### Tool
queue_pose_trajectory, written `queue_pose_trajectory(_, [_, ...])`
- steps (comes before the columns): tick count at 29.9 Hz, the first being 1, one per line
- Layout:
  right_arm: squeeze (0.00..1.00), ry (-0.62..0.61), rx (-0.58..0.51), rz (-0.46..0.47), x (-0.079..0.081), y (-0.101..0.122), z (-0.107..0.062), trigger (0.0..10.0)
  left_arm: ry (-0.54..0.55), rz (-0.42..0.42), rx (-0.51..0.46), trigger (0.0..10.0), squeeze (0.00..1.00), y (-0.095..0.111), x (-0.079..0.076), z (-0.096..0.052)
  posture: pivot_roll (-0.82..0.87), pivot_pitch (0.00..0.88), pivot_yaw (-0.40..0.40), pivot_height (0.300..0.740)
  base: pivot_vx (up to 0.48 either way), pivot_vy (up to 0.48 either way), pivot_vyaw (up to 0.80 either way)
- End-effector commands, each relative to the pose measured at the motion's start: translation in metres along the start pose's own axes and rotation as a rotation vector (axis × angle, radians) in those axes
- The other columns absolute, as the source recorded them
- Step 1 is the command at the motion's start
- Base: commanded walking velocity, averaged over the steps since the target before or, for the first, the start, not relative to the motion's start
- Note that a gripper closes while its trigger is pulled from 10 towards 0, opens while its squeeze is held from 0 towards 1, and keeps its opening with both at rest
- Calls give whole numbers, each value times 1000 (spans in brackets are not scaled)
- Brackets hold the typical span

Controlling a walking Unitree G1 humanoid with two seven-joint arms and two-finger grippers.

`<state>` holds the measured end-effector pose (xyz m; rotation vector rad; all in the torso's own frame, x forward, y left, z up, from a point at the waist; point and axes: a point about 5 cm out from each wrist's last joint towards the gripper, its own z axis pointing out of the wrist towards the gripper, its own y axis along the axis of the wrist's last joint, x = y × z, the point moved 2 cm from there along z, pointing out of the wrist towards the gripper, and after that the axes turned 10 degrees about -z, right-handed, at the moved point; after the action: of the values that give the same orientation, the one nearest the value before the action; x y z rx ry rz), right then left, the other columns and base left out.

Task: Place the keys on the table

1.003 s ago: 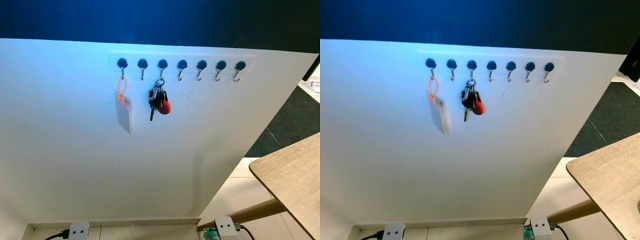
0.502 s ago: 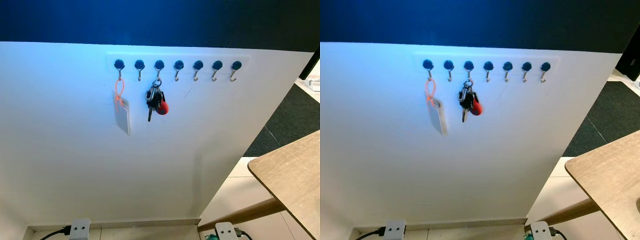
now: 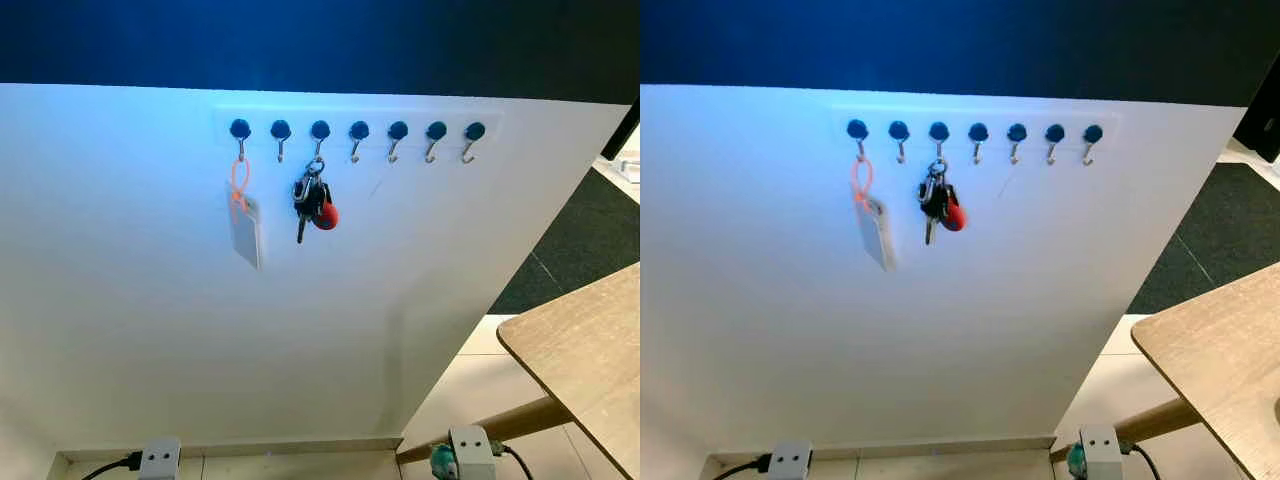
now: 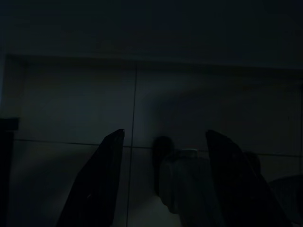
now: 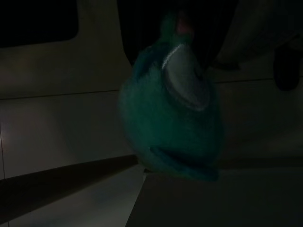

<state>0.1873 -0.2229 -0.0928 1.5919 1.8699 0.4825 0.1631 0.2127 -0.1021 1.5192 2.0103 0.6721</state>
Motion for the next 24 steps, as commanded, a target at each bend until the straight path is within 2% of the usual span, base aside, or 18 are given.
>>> queue_pose_trajectory(1, [0,-15,13,10,-5,-3,-1,10000,11,15,14,10000,0,-5,5,-3,53,41,-31,740,0,0,0])
queue_pose_trajectory(8, [0,-8,12,16,-2,-2,0,10000,24,5,14,10000,0,-5,7,-3,55,34,-37,740,0,0,0])
queue_pose_trajectory(14, [0,11,19,28,8,-8,-2,10000,21,22,23,10000,0,-4,9,-2,53,45,-30,740,0,0,0])
queue_pose_trajectory(24, [0,-17,50,62,5,-20,-6,10000,13,18,35,10000,0,-5,9,-2,38,42,-7,740,0,0,0])
